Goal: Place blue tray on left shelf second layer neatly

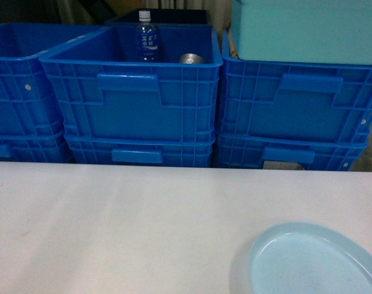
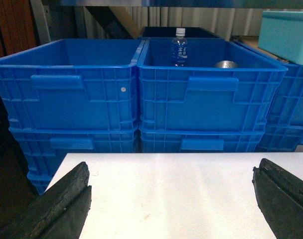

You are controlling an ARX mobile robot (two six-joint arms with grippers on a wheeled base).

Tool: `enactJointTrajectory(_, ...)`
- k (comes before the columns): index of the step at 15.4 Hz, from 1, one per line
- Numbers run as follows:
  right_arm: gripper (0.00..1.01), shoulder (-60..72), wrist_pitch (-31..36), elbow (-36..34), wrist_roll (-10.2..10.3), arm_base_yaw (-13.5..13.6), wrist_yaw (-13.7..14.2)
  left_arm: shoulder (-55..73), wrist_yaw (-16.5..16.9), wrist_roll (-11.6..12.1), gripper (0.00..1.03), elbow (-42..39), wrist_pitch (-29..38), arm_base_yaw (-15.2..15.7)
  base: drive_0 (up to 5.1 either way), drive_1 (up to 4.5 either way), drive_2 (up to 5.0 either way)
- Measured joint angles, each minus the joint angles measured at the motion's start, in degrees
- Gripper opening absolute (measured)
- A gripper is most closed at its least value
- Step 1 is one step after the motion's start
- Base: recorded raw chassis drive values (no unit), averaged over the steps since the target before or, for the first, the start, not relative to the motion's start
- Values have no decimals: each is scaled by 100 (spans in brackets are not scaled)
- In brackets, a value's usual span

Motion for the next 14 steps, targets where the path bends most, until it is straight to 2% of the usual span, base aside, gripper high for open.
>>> enactJointTrajectory(6,98,0,0,0,0,0,0,0,0,0,98,0,2,0,0,0,0)
enactJointTrajectory(7,98,4,-199,0,107,13,-11,0,0,0,98,0,2,0,0,0,0)
enactJointTrajectory(8,98,138,-179,4,273,22,-140,0,-2,0,98,0,2,0,0,0,0)
enactJointTrajectory(9,98,481,66,13,426,-74,-461,0,4,0,98,0,0,0,0,0,0)
enactJointTrajectory(10,98,892,339,55,544,-186,-640,0,2,0,98,0,2,0,0,0,0)
enactJointTrajectory(11,98,1615,861,205,704,-374,-944,0,2,0,98,0,2,0,0,0,0)
enactJointTrajectory(13,98,3464,1882,1005,1379,-684,-1781,0,2,0,98,0,2,0,0,0,0)
enactJointTrajectory(14,98,4157,2090,1283,1620,-721,-2065,0,2,0,98,0,2,0,0,0,0)
